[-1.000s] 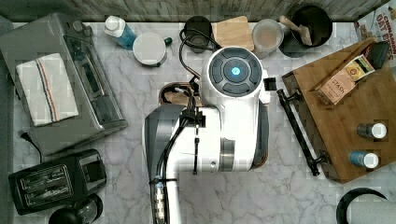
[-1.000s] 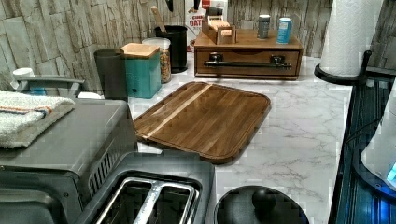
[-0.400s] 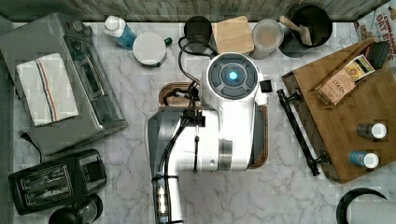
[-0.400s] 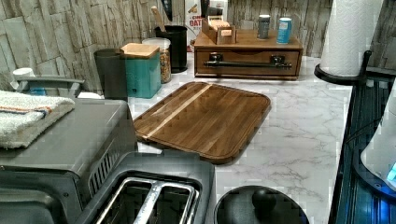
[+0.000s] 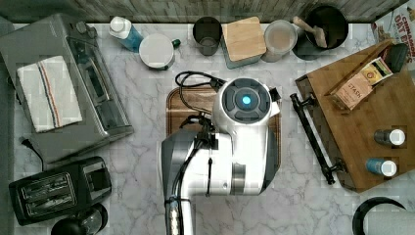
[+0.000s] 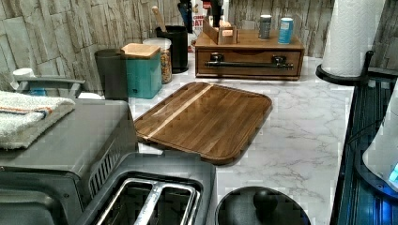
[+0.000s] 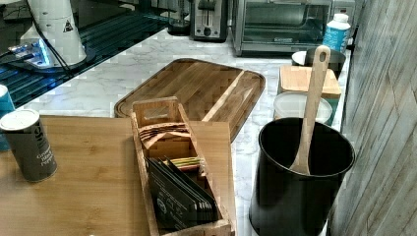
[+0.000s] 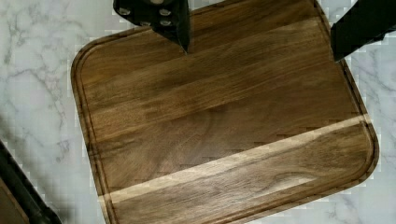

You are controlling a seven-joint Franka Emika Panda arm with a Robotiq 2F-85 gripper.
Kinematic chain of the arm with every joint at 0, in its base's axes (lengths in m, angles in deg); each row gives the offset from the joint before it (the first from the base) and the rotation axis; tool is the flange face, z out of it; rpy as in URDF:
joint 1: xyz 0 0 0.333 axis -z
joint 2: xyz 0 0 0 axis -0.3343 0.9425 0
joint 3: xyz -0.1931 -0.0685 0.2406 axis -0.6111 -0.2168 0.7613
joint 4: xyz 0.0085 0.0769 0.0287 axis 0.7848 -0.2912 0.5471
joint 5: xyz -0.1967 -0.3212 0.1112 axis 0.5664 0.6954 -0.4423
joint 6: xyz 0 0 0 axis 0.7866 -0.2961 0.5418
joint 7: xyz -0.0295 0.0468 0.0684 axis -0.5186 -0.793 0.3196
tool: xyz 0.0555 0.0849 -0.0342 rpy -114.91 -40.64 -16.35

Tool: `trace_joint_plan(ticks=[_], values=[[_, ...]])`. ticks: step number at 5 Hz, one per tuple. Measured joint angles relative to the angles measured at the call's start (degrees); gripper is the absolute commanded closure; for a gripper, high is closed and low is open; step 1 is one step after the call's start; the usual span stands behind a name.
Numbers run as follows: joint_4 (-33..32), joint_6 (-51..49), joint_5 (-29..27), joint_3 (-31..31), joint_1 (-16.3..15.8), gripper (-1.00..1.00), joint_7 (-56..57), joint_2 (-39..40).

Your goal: Open the drawer.

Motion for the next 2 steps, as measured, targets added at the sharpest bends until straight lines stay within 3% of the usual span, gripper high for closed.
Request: trace_joint_plan(ticks=[2], values=[[-8.28, 3.97, 3.34, -1.10, 0.40, -1.00, 17.07, -7.24]])
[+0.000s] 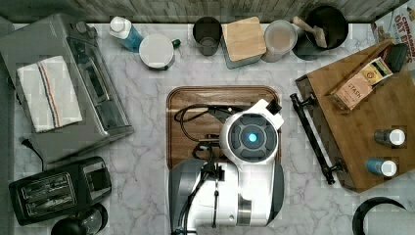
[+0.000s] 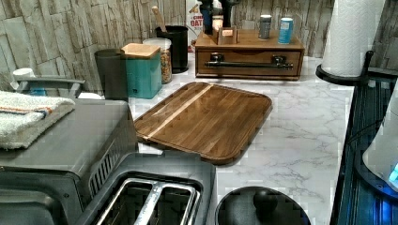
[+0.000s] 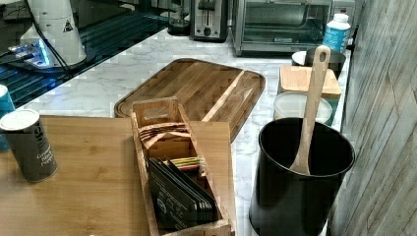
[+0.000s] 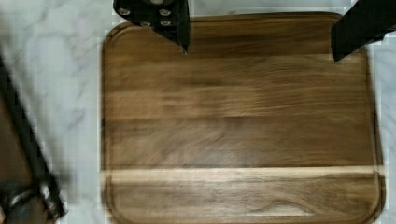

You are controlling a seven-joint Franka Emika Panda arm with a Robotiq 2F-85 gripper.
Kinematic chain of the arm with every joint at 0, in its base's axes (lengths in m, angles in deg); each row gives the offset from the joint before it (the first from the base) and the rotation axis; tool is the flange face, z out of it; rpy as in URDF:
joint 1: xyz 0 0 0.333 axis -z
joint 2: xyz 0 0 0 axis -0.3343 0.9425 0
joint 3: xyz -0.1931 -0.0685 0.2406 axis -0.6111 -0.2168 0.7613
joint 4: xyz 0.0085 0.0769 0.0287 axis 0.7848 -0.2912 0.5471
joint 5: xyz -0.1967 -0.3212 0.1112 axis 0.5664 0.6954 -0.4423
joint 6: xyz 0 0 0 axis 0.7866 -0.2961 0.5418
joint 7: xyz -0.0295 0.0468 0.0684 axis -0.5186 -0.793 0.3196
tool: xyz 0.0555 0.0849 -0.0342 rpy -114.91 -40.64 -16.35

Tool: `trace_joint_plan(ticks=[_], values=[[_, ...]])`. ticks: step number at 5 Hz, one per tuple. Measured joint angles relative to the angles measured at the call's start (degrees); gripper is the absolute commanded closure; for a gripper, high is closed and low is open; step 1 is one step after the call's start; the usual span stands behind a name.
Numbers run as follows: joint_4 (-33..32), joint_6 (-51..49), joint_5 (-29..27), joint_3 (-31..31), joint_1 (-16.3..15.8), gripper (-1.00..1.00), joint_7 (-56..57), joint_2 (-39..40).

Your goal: Open the drawer.

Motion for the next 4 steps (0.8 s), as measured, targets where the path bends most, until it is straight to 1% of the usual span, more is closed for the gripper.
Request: trace_joint_plan(ticks=[1, 2, 3, 4], values=[[-2.46, 4.13, 0.57, -0.83, 1.18, -1.00, 3.89, -1.06], [-5.26, 9.58, 0.57, -2.61, 1.64, -1.00, 10.16, -1.05], [-8.28, 12.35, 0.60, -5.75, 1.79, -1.00, 21.46, -1.05], [-11.19, 15.21, 2.07, -8.11, 3.64, -1.00, 28.12, -1.06]])
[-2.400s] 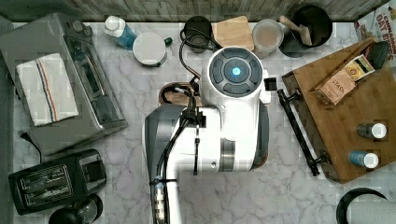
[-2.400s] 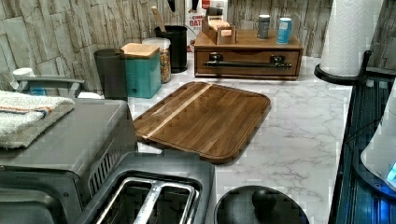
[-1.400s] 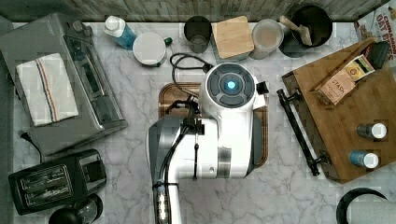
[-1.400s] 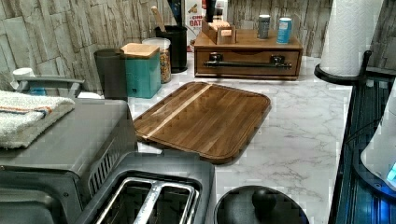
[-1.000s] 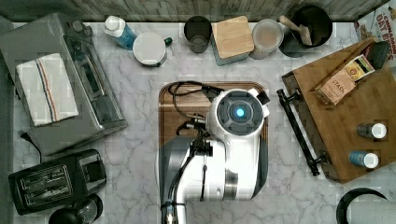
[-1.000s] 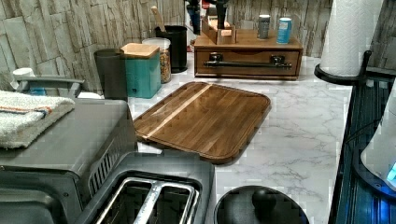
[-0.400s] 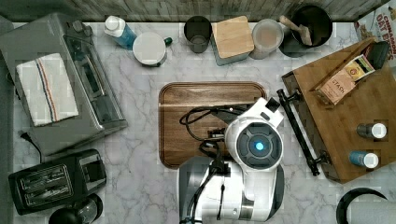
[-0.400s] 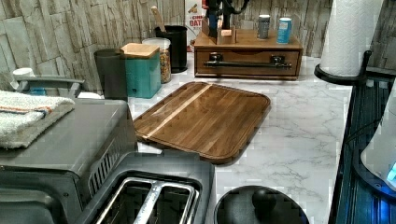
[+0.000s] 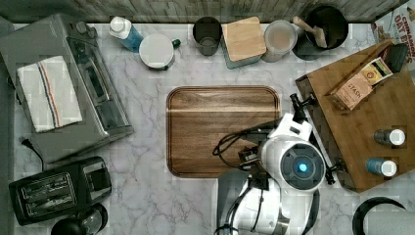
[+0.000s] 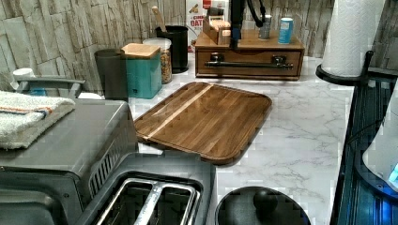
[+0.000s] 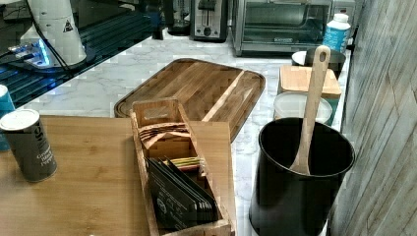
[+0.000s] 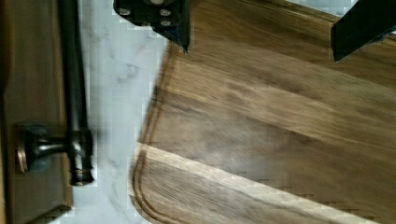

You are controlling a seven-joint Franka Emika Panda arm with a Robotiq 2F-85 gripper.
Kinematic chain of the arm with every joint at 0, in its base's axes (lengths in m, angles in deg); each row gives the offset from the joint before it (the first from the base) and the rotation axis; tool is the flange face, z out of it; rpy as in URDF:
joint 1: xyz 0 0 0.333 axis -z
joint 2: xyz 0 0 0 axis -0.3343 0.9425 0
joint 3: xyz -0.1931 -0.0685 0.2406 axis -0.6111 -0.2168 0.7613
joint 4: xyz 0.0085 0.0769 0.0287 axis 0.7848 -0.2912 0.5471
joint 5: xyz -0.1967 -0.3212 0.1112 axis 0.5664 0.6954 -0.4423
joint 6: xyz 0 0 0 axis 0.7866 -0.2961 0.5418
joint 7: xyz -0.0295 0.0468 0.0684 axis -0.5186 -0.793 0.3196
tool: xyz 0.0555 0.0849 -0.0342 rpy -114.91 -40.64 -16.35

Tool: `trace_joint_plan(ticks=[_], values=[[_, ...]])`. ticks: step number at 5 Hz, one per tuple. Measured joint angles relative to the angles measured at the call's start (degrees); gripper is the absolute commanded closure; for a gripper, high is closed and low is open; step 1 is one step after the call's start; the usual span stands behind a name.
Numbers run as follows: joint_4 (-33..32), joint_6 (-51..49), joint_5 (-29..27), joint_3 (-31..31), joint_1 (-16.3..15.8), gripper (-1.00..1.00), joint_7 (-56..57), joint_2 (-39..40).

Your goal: Open the drawer.

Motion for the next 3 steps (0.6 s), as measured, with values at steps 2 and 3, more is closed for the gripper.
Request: trace_joint_plan(ticks=[2, 3], values=[[-4.59, 12.79, 3.57, -10.11, -2.09, -1.00, 9.96, 0.19], [-5.04, 15.67, 4.17, -11.18, -0.50, -1.00, 15.61, 1.00]])
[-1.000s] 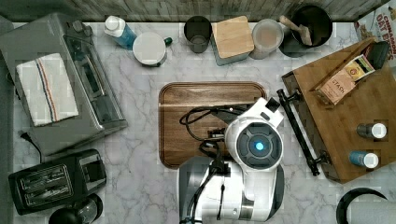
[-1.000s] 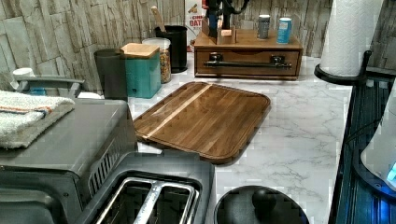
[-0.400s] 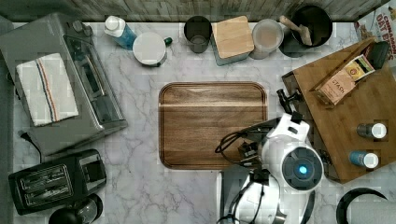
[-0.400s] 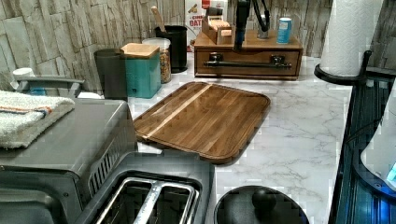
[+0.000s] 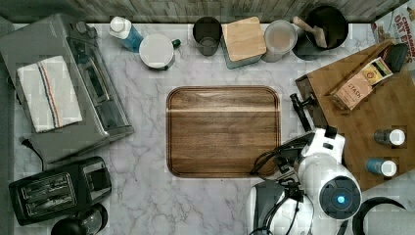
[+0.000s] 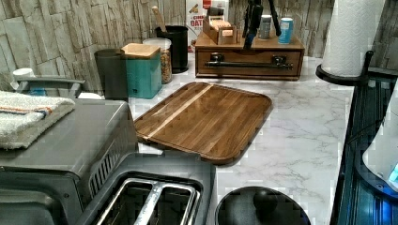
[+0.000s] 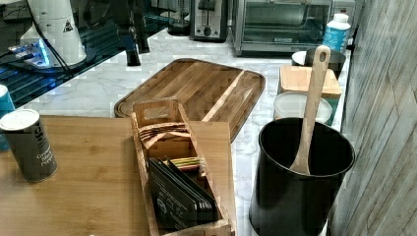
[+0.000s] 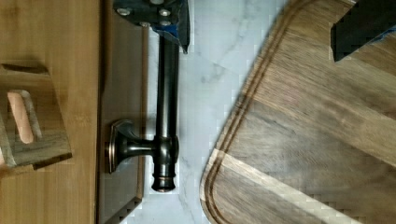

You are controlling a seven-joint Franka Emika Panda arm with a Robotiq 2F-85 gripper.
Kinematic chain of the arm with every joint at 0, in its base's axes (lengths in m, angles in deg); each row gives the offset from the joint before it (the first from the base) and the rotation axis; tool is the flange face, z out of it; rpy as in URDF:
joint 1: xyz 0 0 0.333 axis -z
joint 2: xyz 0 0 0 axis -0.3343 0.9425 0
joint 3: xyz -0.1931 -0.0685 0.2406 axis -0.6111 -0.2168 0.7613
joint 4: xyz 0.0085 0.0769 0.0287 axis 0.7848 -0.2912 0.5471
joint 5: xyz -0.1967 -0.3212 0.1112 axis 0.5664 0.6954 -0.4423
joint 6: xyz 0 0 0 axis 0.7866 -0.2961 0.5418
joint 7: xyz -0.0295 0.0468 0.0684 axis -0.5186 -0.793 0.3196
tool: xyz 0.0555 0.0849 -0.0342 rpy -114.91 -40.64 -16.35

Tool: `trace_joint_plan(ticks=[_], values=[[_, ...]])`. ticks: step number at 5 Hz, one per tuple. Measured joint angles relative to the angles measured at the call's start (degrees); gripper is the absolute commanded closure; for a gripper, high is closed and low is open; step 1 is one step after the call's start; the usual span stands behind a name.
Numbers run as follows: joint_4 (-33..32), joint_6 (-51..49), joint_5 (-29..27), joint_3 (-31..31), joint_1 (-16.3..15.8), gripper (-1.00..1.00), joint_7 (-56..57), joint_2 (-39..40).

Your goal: Open the drawer.

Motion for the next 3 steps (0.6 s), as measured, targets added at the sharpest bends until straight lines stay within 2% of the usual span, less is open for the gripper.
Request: trace_joint_plan(ticks=[2, 3], values=[[0.22, 2.69, -1.76, -0.57, 1.25, -1.00, 10.24, 3.36], [0.90, 2.13, -2.55, -1.78, 0.55, -1.00, 15.72, 5.75]])
